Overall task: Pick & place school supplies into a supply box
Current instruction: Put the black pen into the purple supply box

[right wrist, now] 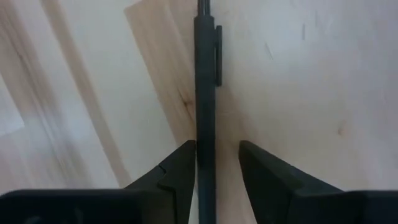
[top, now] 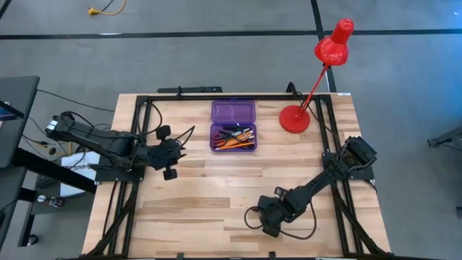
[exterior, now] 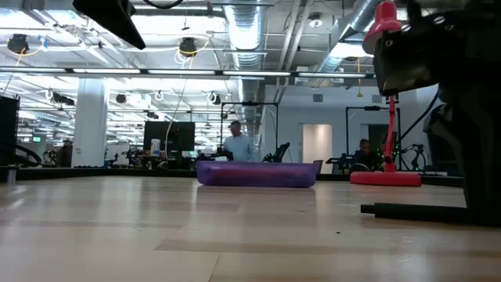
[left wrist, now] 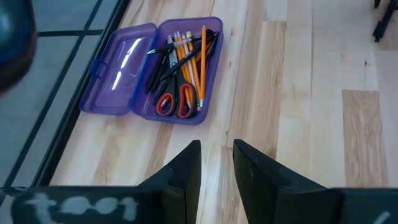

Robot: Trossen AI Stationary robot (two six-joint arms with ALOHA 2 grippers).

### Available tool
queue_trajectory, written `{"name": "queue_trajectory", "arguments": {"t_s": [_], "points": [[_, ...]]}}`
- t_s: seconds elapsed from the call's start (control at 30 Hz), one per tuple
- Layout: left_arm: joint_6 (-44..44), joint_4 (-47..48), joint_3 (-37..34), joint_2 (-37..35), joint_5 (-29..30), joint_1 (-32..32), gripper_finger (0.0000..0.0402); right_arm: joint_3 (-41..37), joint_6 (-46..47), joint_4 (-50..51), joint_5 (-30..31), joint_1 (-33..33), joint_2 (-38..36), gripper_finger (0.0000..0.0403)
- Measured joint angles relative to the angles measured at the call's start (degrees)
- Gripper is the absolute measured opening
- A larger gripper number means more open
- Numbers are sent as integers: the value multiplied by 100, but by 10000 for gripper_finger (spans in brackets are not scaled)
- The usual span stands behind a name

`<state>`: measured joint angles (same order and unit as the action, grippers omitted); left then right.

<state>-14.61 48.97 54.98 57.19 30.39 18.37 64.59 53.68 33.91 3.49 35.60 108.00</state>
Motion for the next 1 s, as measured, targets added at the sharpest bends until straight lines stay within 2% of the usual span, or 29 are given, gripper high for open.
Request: {"name": "queue_trajectory", "arguments": {"t_s": [0.23,0.43,0.63,1.0], "points": [[-103,0,2,2,20,0,83,-98,-147,-24,-193,-134,-22,86],[-107,-2,2,2,31,0,83,-100,-329,-11,-193,-132,-22,14],[-107,0,2,2,31,0,83,-105,-316,-13,-158,-132,-14,13],[-107,-2,4,2,28,0,83,-135,-609,18,304,-213,-367,2]]}}
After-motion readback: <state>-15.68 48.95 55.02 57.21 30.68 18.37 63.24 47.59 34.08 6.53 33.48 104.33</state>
